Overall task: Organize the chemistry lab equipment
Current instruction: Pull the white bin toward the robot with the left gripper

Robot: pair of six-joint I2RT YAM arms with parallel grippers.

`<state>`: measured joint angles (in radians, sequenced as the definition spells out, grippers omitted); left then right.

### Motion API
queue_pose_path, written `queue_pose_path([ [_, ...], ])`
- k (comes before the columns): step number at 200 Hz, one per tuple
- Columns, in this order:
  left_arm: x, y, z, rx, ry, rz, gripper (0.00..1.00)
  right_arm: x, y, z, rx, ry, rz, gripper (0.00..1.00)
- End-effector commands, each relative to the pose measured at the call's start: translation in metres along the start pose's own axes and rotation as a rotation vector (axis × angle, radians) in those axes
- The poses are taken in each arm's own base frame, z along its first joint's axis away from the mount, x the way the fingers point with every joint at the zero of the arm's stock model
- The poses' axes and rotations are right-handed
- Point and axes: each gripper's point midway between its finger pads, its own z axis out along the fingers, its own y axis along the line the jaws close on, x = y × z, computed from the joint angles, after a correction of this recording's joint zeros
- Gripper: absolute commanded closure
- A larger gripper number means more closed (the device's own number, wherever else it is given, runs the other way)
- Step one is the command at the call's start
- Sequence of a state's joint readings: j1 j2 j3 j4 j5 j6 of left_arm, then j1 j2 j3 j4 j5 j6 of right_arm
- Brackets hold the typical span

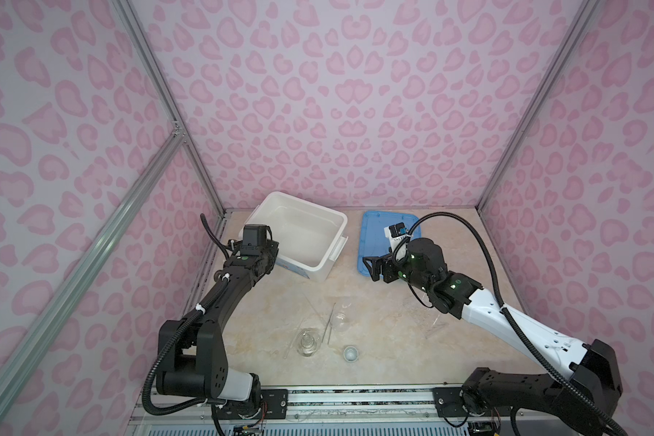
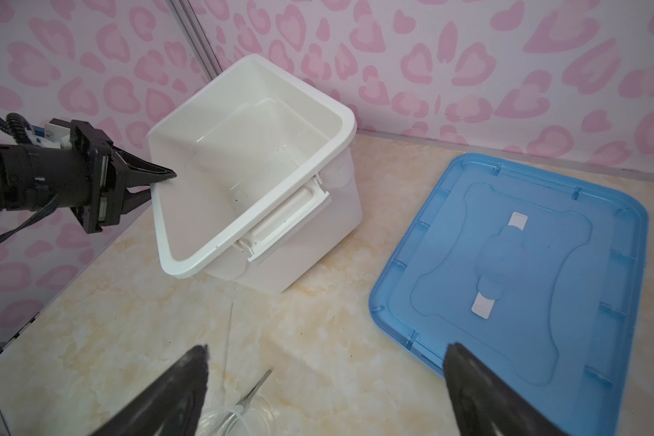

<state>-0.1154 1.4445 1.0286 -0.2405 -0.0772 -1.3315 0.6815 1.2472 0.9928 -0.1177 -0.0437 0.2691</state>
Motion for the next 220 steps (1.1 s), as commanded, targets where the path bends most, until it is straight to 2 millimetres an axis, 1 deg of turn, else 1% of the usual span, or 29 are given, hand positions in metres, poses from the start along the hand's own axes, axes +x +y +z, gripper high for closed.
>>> queue_pose_path([
  [1, -0.004, -0.013, -0.011, 0.061, -0.037, -0.033, 0.8, -0.004, -0.003, -0.001, 0.019, -0.022, -0.002, 0.02],
  [33, -0.001, -0.01, -0.016, 0.056, -0.048, -0.021, 0.71, -0.003, -0.003, 0.0, 0.019, -0.023, -0.001, 0.02],
  [59, 0.012, -0.007, -0.01, 0.064, 0.012, -0.032, 0.66, -0.002, -0.004, 0.001, 0.024, -0.017, -0.004, 0.02],
  [68, 0.016, -0.008, -0.011, 0.068, 0.024, -0.015, 0.65, -0.001, -0.004, 0.001, 0.024, -0.016, -0.002, 0.02],
  [87, 0.023, -0.012, -0.018, 0.091, 0.028, 0.027, 0.35, -0.001, -0.005, 0.0, 0.026, -0.019, 0.0, 0.02],
  [91, 0.026, -0.012, -0.019, 0.097, 0.033, 0.032, 0.31, -0.001, -0.005, 0.0, 0.028, -0.019, 0.0, 0.02],
  [96, 0.031, -0.015, -0.021, 0.111, 0.045, 0.038, 0.29, 0.0, -0.005, 0.0, 0.028, -0.02, -0.001, 0.02],
  [111, 0.048, -0.018, -0.025, 0.125, 0.085, 0.061, 0.28, -0.001, -0.006, -0.001, 0.032, -0.021, -0.002, 0.02],
  [134, 0.078, -0.017, -0.027, 0.132, 0.154, 0.055, 0.3, -0.001, -0.007, -0.001, 0.035, -0.024, -0.001, 0.02],
  [165, 0.117, -0.032, -0.03, 0.187, 0.226, 0.081, 0.28, -0.001, -0.007, -0.003, 0.033, -0.029, 0.005, 0.02],
  [220, 0.19, -0.057, -0.03, 0.244, 0.353, 0.128, 0.27, 0.0, -0.01, -0.009, 0.048, -0.032, 0.0, 0.02],
])
